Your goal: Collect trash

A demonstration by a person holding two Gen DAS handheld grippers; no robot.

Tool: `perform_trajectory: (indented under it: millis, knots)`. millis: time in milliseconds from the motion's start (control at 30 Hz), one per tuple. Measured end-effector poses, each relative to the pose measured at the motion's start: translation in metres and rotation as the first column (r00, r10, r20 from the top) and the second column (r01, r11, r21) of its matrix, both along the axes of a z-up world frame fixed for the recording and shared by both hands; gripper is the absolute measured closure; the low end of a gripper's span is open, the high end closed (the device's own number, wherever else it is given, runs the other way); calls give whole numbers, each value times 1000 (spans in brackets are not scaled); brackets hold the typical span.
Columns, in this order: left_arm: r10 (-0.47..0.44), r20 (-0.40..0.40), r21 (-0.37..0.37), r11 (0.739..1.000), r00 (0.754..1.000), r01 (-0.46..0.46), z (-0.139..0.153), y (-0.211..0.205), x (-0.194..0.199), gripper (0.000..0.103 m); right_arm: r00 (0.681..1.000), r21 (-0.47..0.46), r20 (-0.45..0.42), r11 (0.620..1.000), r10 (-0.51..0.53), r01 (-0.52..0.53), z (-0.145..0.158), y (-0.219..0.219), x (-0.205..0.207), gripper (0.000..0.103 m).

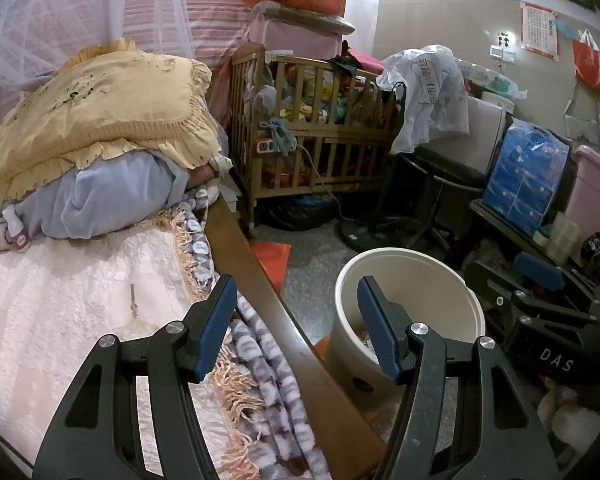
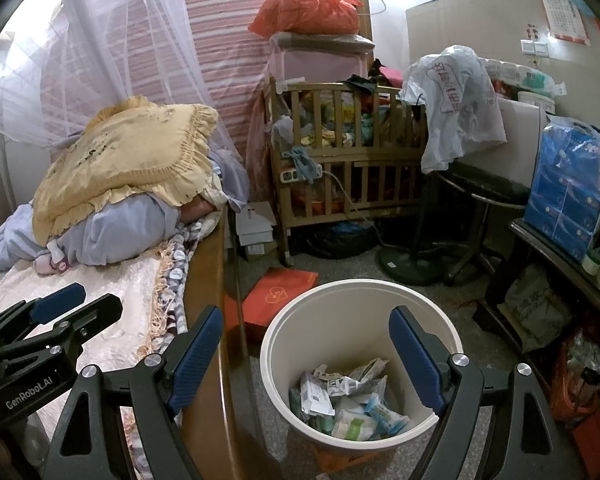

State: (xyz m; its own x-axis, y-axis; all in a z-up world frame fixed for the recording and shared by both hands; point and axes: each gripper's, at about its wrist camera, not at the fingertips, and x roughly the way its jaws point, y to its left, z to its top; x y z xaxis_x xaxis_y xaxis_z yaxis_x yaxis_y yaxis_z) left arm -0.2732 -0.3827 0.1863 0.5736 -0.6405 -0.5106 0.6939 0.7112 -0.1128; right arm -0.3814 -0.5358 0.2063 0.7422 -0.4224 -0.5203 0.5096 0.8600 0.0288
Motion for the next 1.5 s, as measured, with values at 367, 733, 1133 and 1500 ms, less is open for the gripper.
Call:
perform_trajectory:
  millis: [367,733,1133,1500]
  knots:
    - [1,-6,2,1000,1000,-1,-3,0,-1,41,1000,2,-6,1000,1,-1,-3,-1,-2,19]
    - [1,-7,2,1000,1000,-1,-3,0,1,41,1000,5,-11,1000,1,-1,-5,-4,-2,19]
    - [1,-15,5,1000,1000,-1,-9,-1,2,41,1000,12,-18,1000,-2,3,-10,-6,-4,19]
    - [2,-15,6,1000,1000,-1,-9,-1,2,41,1000,15,-25,1000,2,-2,-11,-8,-5,18]
